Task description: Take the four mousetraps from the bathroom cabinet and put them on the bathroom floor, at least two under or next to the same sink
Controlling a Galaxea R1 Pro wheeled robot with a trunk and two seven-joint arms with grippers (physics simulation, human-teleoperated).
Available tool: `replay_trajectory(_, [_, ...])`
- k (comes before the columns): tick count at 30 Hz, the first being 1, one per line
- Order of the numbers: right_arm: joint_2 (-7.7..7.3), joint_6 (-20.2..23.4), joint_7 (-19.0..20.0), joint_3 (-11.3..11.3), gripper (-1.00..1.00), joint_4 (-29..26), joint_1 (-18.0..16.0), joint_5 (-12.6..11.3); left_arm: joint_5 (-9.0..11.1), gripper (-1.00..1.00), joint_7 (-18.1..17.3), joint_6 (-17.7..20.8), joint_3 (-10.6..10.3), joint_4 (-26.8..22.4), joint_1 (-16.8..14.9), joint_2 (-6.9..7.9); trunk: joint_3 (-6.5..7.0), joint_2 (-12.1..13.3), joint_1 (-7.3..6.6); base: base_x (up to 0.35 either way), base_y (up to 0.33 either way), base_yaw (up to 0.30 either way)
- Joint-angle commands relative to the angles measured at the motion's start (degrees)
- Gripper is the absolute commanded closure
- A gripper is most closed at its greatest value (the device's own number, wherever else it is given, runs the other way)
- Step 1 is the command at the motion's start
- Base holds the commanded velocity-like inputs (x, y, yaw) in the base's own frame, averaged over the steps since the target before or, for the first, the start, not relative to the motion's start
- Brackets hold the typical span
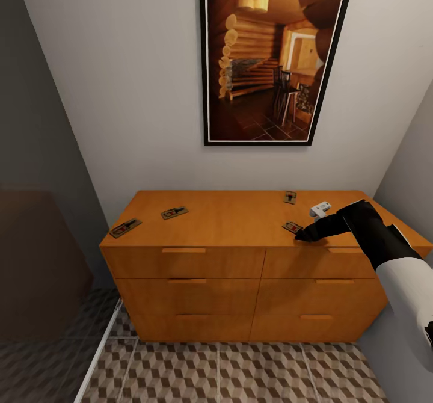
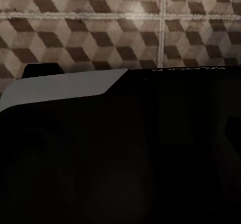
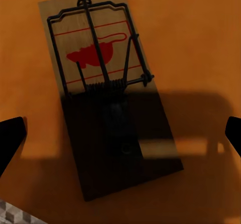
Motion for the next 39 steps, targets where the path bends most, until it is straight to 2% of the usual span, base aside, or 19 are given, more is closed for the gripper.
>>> replay_trajectory(1, [-0.06, -0.3, 0.4, 0.2, -1.0, 0.5, 0.0, 1.6, 0.6, -1.0, 0.0, -0.1, -0.5, 0.0, 0.0, 0.03, -0.07, 0.0, 0.0, 0.0, 0.0, 0.0])
replay_trajectory(14, [-0.06, -0.3, 0.5, 0.2, -1.0, 0.5, 0.0, 1.6, 0.6, -1.0, 0.0, -0.1, -0.5, 0.0, 0.0, 0.03, -0.07, 0.0, 0.0, 0.0, 0.0, 0.0])
replay_trajectory(15, [-0.06, -0.3, 0.5, 0.2, 1.0, 0.5, 0.0, 1.6, 0.6, -1.0, 0.0, -0.1, -0.5, 0.0, 0.0, 0.05, -0.07, 0.0, 0.0, 0.0, 0.0, 0.0])
replay_trajectory(39, [0.05, -0.3, 0.5, 0.2, 1.0, 0.5, 0.0, 1.6, 0.6, -1.0, 0.0, -0.1, -0.5, 0.0, 0.0, 0.07, -0.07, 0.0, 0.0, 0.0, 0.0, 0.0])
